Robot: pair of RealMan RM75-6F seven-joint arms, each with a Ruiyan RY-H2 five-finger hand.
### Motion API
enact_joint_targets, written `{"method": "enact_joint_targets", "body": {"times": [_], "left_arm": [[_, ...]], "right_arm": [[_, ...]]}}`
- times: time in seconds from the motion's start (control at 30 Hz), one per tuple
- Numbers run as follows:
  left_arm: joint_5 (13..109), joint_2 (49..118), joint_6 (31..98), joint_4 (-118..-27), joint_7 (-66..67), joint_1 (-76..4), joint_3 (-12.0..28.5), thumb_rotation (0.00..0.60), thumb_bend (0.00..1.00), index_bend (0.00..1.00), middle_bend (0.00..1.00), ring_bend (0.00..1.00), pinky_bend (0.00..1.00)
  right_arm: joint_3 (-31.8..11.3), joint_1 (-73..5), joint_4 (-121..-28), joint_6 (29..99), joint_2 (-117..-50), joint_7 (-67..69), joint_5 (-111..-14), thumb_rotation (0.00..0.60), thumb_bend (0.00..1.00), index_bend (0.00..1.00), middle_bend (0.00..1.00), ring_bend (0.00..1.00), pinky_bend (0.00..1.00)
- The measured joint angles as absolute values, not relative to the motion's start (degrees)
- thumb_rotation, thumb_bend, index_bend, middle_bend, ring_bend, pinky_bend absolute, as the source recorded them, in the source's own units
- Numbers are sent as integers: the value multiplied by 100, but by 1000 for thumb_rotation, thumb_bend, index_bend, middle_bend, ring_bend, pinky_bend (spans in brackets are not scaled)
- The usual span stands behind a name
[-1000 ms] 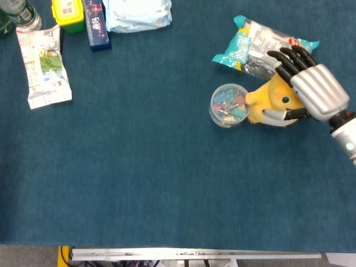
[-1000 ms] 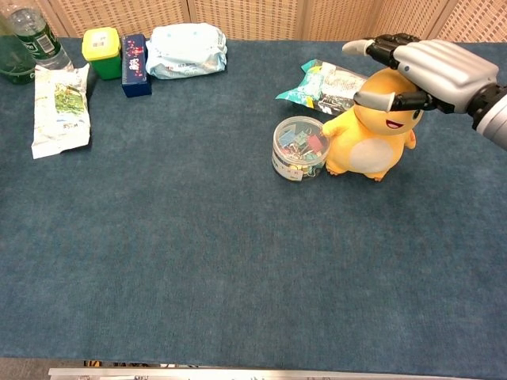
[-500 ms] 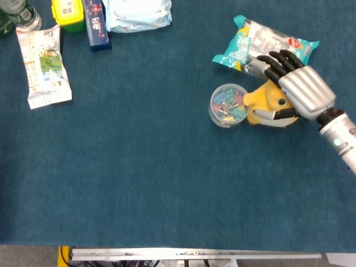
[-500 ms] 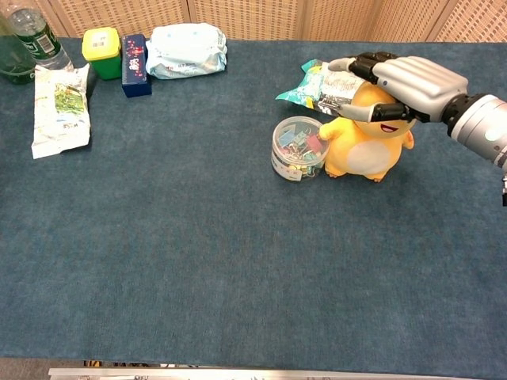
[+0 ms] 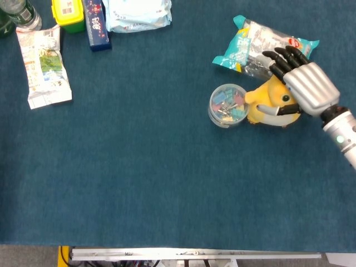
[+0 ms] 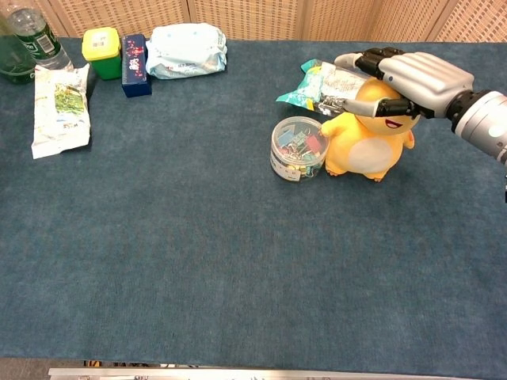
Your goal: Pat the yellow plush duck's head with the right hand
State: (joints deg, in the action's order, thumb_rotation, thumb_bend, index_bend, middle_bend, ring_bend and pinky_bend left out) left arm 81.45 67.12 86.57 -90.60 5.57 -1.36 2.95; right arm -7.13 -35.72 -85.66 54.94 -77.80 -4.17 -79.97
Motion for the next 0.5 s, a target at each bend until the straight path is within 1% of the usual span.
{"method": "enact_joint_targets", "body": {"times": [0.33,0.5], "left_arm": [[8151,6714,8662,-9072,576,-140,302,600,117,126,83,95,45],[8154,6730,8638,-9062,583,-151,297,600,117,126,83,95,45]], "right_arm": [[-502,-3530,-8819,5688,-7732,-488,-8344,0,0,85,83,0,0],[-512,-3504,-8792,5709,-7697,-517,-8254,0,0,85,83,0,0]]}}
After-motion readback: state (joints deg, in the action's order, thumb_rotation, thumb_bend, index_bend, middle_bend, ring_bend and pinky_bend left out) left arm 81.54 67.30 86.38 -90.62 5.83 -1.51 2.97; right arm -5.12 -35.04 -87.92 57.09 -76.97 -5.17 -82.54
